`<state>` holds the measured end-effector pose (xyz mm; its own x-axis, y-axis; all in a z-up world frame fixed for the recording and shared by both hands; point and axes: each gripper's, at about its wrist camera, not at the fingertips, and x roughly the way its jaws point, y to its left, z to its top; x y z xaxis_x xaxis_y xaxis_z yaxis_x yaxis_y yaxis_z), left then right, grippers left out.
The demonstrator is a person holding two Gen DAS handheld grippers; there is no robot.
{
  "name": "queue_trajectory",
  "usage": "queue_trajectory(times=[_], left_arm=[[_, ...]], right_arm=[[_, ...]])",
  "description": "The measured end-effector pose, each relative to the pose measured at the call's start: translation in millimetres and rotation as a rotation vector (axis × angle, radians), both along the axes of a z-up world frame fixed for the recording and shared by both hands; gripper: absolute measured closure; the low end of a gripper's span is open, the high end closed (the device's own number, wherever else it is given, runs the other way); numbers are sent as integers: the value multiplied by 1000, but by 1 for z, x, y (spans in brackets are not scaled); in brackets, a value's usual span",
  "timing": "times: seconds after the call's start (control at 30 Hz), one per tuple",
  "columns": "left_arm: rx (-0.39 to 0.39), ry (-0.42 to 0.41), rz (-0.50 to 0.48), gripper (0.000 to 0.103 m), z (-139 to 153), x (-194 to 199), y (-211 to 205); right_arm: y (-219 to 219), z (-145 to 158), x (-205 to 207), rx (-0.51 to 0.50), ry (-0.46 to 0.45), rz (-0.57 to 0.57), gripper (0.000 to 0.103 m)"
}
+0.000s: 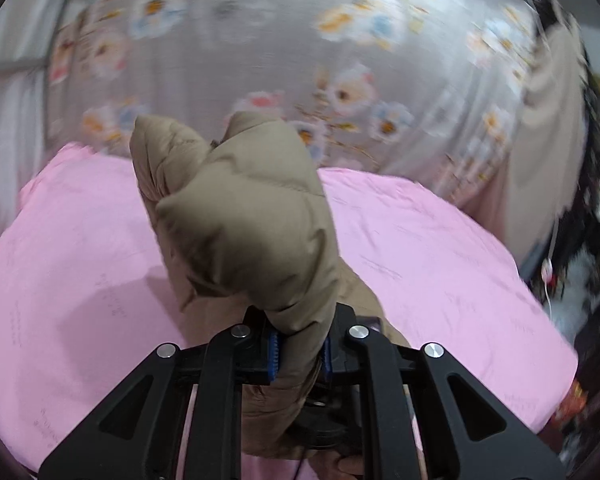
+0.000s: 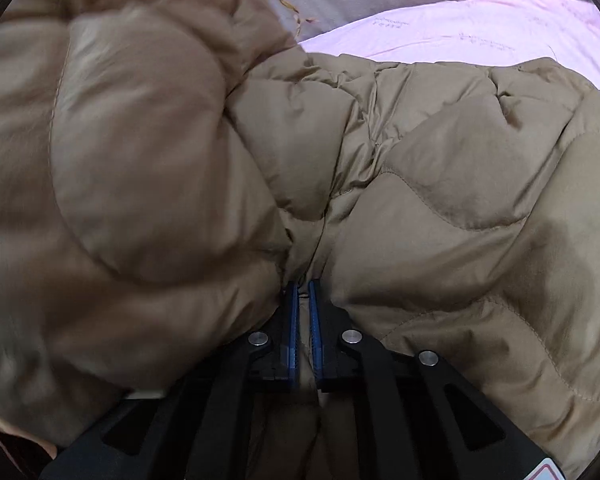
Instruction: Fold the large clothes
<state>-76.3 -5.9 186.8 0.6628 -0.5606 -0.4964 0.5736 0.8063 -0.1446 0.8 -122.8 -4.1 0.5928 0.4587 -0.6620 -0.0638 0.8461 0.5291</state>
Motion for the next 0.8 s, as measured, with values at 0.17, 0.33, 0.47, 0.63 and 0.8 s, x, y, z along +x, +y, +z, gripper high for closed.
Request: queue_trajectory(times=[0.17,0.33,0.47,0.63,0.8], left_arm=[[57,70,-107,89,-23,-10,-49],[96,215,-163,88,-67,-10,-85],[145,263,-160,85,-96,-12,-104],[109,248,-177,52,-79,-19,-98],[-13,194,-138,32,-41,-26,-57]], right_arm=[[-54,15,-45,27,-11,-64,98],[-115,32,-99,-90,-48,-250,94],[-131,45,-125,-255,-68,-347,86],[-144,64,-146,-354,-108,-421,78],[-150,106,-170,-398,-237,-441,66]])
